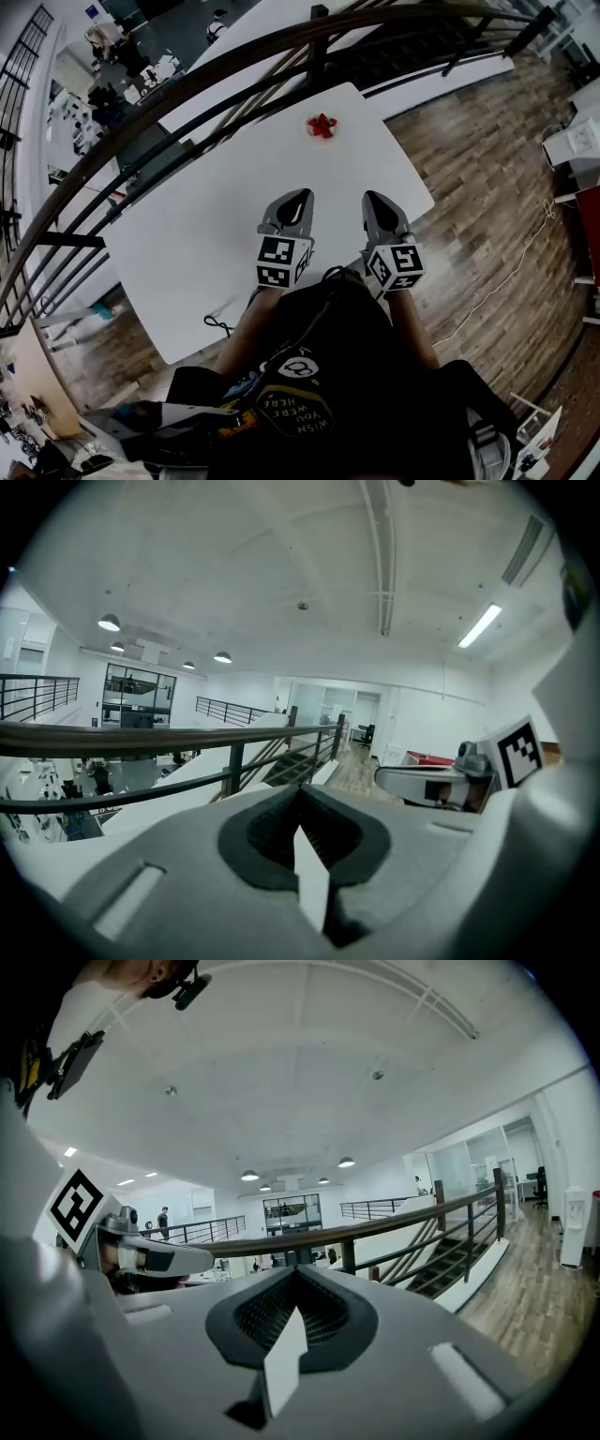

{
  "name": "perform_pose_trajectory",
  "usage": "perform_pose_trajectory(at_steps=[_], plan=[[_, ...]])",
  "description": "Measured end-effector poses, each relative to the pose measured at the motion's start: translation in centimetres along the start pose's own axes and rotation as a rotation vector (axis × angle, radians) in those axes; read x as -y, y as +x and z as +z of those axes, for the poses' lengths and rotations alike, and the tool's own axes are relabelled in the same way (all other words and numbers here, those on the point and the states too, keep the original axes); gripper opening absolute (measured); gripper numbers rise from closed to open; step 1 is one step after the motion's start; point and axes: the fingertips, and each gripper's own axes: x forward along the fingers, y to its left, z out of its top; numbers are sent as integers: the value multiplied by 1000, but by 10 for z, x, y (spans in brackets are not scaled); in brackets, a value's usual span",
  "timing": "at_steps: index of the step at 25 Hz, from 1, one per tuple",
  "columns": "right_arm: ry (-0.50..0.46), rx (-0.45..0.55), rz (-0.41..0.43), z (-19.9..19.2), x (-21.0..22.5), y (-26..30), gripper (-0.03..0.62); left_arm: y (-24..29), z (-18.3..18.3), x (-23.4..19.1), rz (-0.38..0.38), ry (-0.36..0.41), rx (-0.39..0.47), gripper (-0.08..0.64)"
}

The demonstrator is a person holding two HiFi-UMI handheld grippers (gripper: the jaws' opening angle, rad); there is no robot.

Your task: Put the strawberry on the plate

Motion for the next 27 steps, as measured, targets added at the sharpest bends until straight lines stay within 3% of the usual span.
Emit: perform_pose_trajectory(at_steps=[27], plan=[[11, 20, 73, 13, -23, -19, 3, -15, -12, 33, -77, 11, -14, 5]])
